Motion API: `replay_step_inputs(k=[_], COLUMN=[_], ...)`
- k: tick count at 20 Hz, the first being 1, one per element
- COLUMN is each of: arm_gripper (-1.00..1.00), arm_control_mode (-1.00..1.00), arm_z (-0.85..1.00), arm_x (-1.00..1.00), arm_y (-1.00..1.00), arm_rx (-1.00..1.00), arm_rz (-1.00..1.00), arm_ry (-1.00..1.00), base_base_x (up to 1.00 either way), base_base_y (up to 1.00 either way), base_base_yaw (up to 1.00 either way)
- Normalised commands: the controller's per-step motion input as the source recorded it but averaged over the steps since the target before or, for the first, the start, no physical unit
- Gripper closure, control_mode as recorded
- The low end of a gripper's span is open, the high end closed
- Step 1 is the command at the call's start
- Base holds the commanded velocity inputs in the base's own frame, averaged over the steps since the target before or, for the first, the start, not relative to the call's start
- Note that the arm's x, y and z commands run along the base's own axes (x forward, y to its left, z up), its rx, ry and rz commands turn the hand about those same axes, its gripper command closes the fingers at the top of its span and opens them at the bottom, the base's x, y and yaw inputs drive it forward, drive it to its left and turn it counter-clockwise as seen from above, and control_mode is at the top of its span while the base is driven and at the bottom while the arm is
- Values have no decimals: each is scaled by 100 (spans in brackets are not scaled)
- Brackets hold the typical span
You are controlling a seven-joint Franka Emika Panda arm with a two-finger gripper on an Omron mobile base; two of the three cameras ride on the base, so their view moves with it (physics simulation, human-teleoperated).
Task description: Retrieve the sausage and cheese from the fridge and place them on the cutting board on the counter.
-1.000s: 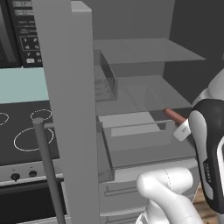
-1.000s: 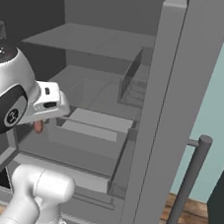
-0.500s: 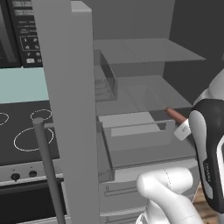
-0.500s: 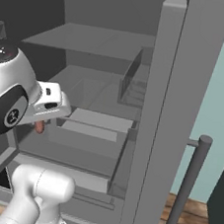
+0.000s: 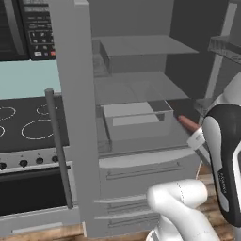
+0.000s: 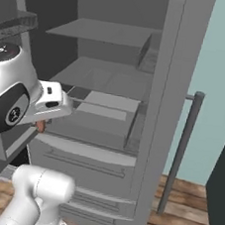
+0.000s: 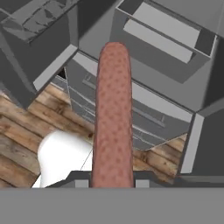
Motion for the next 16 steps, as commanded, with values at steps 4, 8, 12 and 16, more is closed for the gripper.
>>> replay_step_inputs(k=[4, 8, 12, 16], arm_gripper=[100, 100, 100, 100], arm_control_mode=[100, 100, 100, 100], arm_z=[0, 0, 0, 0], arm_x=[0, 0, 0, 0], arm_y=[0, 0, 0, 0], arm_rx=[0, 0, 0, 0], arm_rz=[0, 0, 0, 0], arm_ry=[0, 0, 0, 0], base_base_x=[-100, -100, -92, -72], base_base_y=[-7, 14, 84, 72], base_base_yaw=[0, 4, 57, 92])
